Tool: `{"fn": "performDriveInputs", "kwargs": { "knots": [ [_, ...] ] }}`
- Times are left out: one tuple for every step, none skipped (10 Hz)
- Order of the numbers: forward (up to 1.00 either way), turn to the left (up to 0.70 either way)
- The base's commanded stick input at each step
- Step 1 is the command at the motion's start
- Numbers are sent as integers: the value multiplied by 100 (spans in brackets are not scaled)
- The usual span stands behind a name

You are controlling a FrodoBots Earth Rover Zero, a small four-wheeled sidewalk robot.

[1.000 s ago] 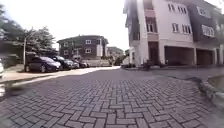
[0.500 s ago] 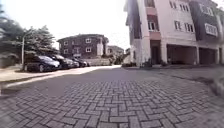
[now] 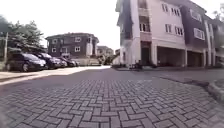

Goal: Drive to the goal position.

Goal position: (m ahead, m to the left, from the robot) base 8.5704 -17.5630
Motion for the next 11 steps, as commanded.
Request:
{"fn": "performDriveInputs", "kwargs": {
  "knots": [
    [69,-15],
    [69,-27],
    [69,-34],
    [69,2],
    [69,3],
    [69,3],
    [69,3],
    [69,0],
    [69,-25],
    [69,-35],
    [69,2]
  ]
}}
